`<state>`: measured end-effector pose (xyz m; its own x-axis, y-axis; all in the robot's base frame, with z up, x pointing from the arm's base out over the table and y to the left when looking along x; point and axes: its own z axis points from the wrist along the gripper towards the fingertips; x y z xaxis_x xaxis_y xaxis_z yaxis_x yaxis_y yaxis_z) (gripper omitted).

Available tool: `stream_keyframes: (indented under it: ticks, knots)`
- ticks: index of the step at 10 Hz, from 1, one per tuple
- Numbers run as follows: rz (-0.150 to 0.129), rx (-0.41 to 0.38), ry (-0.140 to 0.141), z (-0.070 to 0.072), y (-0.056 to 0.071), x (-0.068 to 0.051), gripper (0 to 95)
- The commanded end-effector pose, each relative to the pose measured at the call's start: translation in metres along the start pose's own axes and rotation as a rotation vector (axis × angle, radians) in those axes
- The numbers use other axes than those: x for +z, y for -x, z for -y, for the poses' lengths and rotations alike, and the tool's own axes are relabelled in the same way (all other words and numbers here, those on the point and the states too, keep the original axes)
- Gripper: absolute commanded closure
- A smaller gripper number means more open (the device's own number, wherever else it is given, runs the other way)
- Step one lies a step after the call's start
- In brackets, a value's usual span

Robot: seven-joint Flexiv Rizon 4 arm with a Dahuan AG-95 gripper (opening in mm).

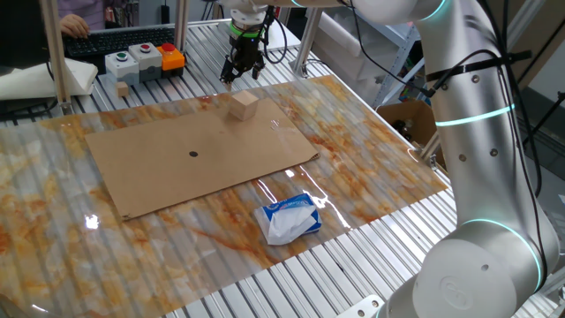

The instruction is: Hold a small block with the gripper and sweep it from left to right on the table

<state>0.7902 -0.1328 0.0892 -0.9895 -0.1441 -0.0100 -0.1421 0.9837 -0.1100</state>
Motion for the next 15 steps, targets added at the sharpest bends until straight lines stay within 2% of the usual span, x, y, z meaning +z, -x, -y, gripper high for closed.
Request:
stream_keyframes:
  ticks: [1, 6, 10, 11, 12, 15]
  knots:
    - [0.002, -0.002, -0.001, -0.001, -0.001, 0.002, 0.0]
    - [0.001, 0.0, 0.002, -0.003, -0.001, 0.017, 0.0]
    - [0.003, 0.006, 0.009, -0.005, -0.002, 0.037, 0.0]
    - [0.002, 0.008, 0.013, -0.005, -0.002, 0.039, 0.0]
    - [0.002, 0.006, 0.017, -0.005, -0.002, 0.039, 19.0]
    - [0.002, 0.01, 0.026, -0.006, -0.002, 0.044, 19.0]
